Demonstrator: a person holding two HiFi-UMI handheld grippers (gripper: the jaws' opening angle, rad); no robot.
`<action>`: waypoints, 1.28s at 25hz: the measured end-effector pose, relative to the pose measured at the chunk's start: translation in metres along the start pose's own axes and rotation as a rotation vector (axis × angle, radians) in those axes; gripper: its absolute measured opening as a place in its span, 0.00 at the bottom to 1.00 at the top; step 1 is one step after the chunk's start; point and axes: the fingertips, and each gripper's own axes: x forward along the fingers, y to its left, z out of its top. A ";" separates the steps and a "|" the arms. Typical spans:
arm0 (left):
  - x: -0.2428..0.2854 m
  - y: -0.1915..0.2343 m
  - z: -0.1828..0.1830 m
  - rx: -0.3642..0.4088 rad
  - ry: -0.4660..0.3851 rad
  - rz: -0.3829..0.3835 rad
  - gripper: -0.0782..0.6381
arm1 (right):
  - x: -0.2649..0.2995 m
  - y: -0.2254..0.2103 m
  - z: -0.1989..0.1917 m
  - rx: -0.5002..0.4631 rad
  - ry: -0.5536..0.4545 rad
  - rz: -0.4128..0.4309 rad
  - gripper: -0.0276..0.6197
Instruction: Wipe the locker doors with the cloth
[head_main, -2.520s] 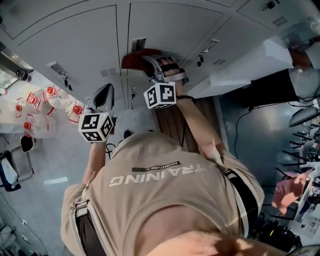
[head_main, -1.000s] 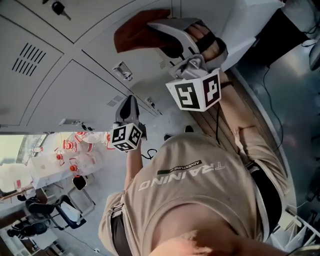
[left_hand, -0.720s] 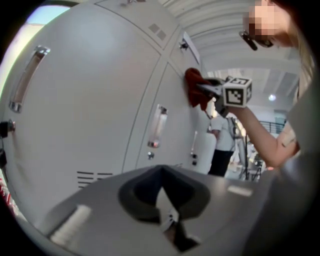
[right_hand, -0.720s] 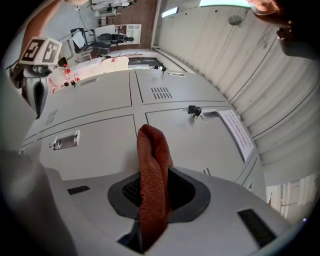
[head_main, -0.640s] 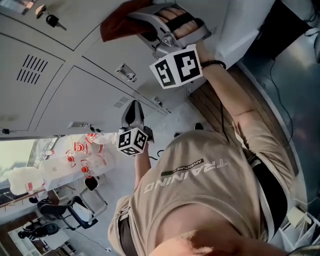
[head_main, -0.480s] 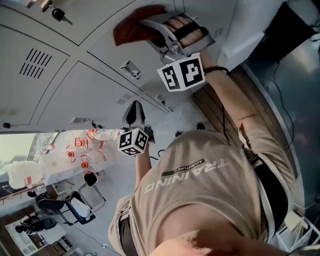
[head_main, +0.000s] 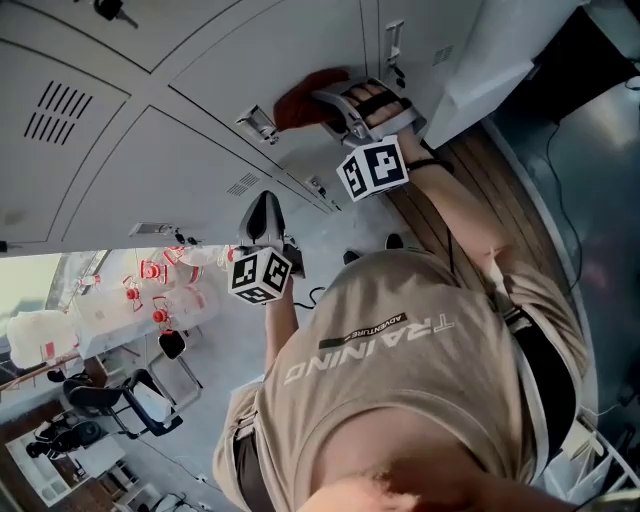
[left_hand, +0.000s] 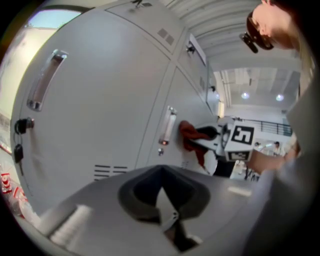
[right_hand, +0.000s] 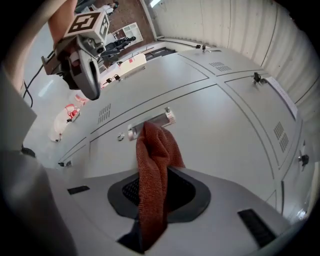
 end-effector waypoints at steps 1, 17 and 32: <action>0.002 -0.001 -0.001 0.002 0.006 -0.004 0.12 | 0.003 0.014 -0.004 0.003 0.002 0.025 0.13; 0.013 -0.001 -0.023 0.009 0.074 0.009 0.12 | 0.043 0.244 -0.084 0.060 0.157 0.505 0.13; 0.056 -0.031 -0.026 0.048 0.097 -0.103 0.12 | -0.032 0.117 -0.061 0.046 0.073 0.243 0.13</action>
